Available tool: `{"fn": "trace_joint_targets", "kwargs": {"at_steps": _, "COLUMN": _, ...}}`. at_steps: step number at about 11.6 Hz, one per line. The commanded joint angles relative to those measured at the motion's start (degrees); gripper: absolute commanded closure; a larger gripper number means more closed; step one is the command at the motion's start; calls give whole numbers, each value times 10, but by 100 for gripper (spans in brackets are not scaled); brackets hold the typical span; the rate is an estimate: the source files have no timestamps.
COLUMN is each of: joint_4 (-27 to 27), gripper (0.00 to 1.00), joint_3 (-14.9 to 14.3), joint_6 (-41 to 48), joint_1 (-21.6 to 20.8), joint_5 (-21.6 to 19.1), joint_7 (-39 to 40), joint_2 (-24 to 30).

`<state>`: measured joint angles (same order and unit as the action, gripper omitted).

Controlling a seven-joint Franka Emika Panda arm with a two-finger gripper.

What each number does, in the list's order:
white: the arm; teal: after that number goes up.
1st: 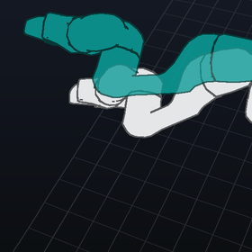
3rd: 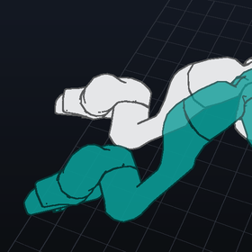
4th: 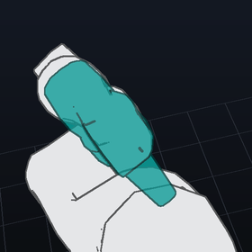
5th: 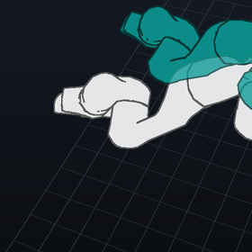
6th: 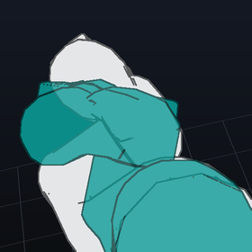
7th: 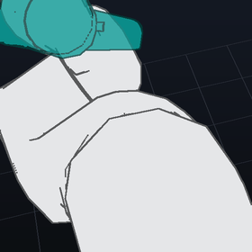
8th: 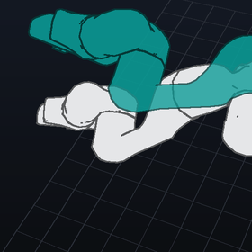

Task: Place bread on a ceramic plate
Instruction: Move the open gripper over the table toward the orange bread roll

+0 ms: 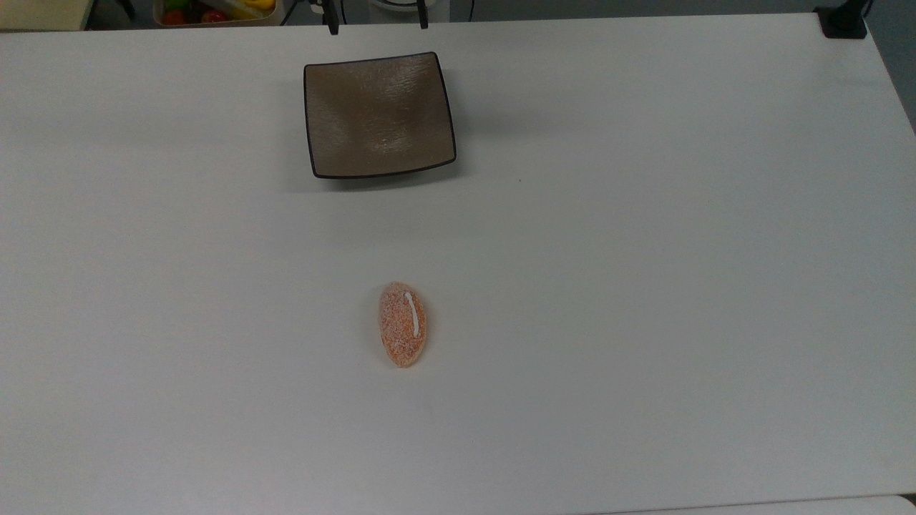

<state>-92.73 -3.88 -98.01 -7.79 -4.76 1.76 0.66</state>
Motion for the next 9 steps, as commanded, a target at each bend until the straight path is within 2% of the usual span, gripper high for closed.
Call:
{"fn": "trace_joint_targets", "kwargs": {"at_steps": 1, "joint_4": -20, "gripper": 0, "joint_3": -8, "joint_6": -6, "joint_1": -11, "joint_5": -1, "joint_7": 14, "joint_2": 5}}
{"fn": "trace_joint_targets", "kwargs": {"at_steps": 7, "joint_4": -11, "gripper": 0, "joint_3": -5, "joint_6": -14, "joint_1": -9, "joint_5": 6, "joint_7": 40, "joint_2": -22}}
{"fn": "trace_joint_targets", "kwargs": {"at_steps": 9, "joint_4": 21, "gripper": 0, "joint_3": -10, "joint_6": -12, "joint_1": -7, "joint_5": -1, "joint_7": 37, "joint_2": -43}}
